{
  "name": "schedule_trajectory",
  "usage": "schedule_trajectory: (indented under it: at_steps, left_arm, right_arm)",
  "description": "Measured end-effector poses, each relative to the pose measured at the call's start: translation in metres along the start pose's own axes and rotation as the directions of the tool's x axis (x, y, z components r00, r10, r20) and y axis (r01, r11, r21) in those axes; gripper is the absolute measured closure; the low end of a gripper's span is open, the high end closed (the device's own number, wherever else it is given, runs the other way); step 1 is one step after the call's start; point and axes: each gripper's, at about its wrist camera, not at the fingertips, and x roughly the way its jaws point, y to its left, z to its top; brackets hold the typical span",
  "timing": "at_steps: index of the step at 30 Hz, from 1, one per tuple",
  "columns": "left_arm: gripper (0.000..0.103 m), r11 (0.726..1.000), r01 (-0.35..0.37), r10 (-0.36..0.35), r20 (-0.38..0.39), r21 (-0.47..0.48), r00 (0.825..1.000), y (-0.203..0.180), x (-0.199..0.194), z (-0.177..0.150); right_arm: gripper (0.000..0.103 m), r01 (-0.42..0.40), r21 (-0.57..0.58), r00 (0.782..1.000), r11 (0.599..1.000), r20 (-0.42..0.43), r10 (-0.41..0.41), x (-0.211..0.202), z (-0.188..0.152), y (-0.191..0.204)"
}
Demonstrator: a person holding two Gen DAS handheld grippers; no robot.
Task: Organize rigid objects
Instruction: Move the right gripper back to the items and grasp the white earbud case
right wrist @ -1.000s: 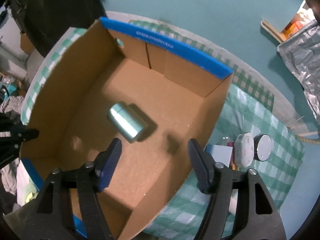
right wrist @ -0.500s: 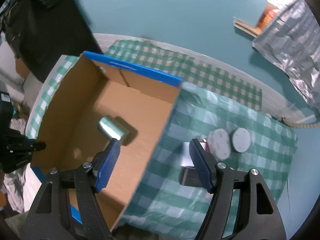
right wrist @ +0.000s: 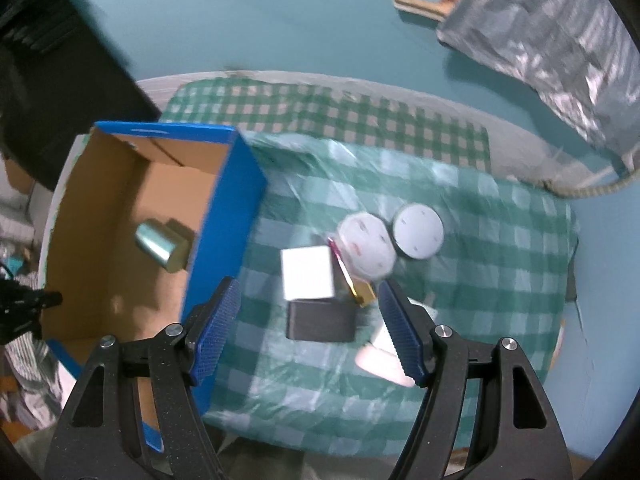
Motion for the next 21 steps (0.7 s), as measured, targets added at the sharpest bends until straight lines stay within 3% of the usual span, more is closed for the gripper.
schedule_trajectory:
  at_steps: [10, 21]
  left_arm:
    - [0.098, 1.000, -0.001, 0.001, -0.001, 0.000, 1.000, 0.000, 0.000, 0.000]
    - [0.098, 1.000, -0.006, 0.006, -0.008, 0.007, 1.000, -0.001, 0.001, 0.000]
  right_arm:
    - [0.032, 0.021, 0.086, 0.994, 0.996, -0.107, -0.011, 0.033, -0.031, -0.054]
    - [0.032, -0.007, 0.127, 0.981, 0.992, -0.194, 0.032, 0.079, -0.060, -0.091]
